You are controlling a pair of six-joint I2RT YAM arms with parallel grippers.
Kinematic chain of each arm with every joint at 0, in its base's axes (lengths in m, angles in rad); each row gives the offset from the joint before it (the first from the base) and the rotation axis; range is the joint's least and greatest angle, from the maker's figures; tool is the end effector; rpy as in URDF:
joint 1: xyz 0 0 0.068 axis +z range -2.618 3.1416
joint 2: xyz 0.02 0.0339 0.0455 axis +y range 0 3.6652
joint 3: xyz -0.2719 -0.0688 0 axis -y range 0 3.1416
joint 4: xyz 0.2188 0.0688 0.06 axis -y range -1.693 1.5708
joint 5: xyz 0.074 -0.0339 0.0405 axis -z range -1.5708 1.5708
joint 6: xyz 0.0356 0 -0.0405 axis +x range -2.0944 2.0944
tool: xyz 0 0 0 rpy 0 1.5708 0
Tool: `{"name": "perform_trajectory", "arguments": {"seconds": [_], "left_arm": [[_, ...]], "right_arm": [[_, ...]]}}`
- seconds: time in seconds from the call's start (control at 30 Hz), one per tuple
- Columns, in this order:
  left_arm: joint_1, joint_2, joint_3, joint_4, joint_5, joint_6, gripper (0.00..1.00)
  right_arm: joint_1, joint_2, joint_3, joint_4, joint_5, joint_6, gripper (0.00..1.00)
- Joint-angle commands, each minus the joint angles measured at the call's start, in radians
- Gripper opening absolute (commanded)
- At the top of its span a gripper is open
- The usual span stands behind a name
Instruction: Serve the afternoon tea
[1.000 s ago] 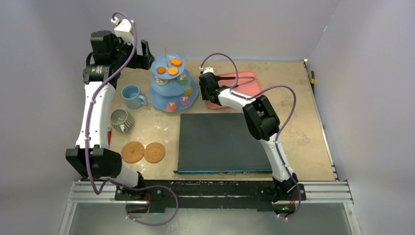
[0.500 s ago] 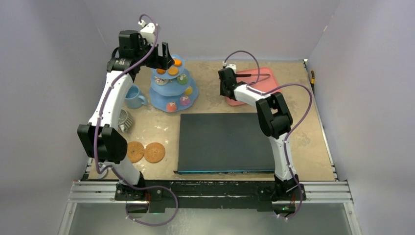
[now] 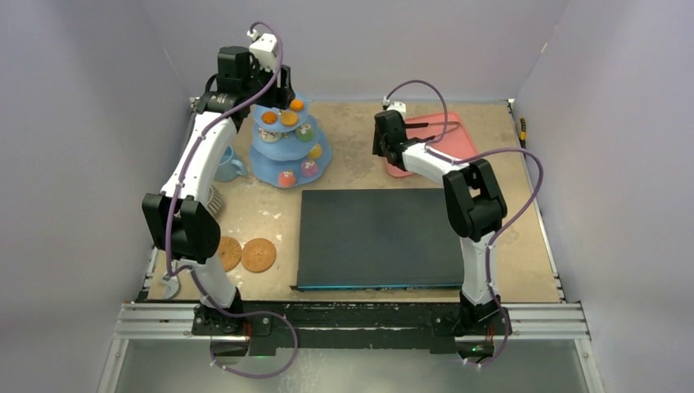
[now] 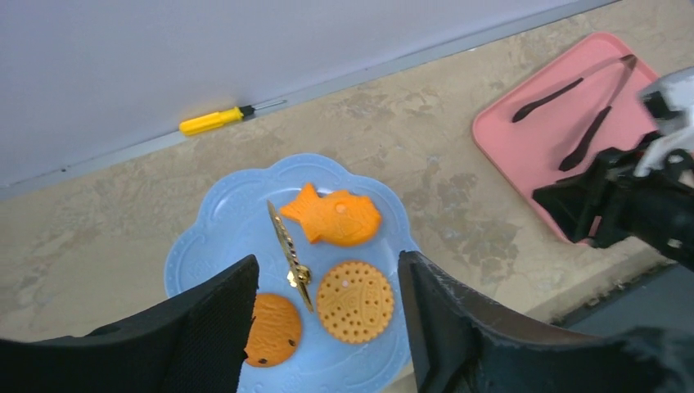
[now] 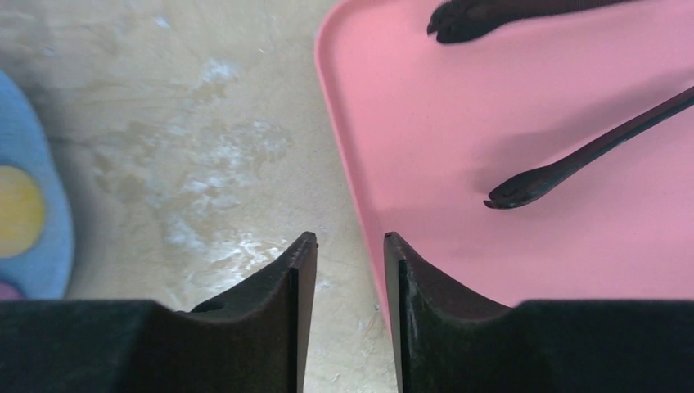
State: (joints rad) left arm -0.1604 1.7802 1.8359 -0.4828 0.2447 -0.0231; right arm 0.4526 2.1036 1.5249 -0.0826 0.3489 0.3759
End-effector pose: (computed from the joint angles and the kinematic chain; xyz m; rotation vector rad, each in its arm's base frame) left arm 0.3840 -0.0709 0.4066 0.2946 1.9808 -0.3622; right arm 0.4180 0.1897 0.2123 0.1041 2.1846 0.0773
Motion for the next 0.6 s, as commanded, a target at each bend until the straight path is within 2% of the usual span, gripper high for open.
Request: {"name": "perform_trajectory", "arguments": {"seconds": [0.0,0.2,0.4,0.47,0.5,0.53,0.57], "left_arm": [[0.000,0.022,0.029,0.076,-0.040,0.018,0.58],[-0.009,0.044,0.048,0.102,-0.064,0.018,0.36],[-0.013,0.060,0.050,0.125,-0.085,0.052,0.25],[-0.019,0.064,0.052,0.137,-0.084,0.058,0.15],[-0.024,0.067,0.053,0.145,-0.084,0.062,0.05],[-0.029,0.068,0.055,0.151,-0.087,0.064,0.00],[-0.035,0.072,0.059,0.153,-0.093,0.066,0.00]], "right_arm": [[0.008,-0.128,-0.037,0.121,-0.010,-0.012,0.41],[0.017,-0.190,-0.056,0.150,-0.037,-0.018,0.43],[0.021,-0.236,-0.069,0.170,-0.055,-0.018,0.43],[0.024,-0.250,-0.078,0.184,-0.059,-0.021,0.43],[0.024,-0.255,-0.082,0.187,-0.059,-0.021,0.43],[0.024,-0.258,-0.085,0.189,-0.061,-0.022,0.43],[0.024,-0.259,-0.087,0.191,-0.062,-0.024,0.43]]}}
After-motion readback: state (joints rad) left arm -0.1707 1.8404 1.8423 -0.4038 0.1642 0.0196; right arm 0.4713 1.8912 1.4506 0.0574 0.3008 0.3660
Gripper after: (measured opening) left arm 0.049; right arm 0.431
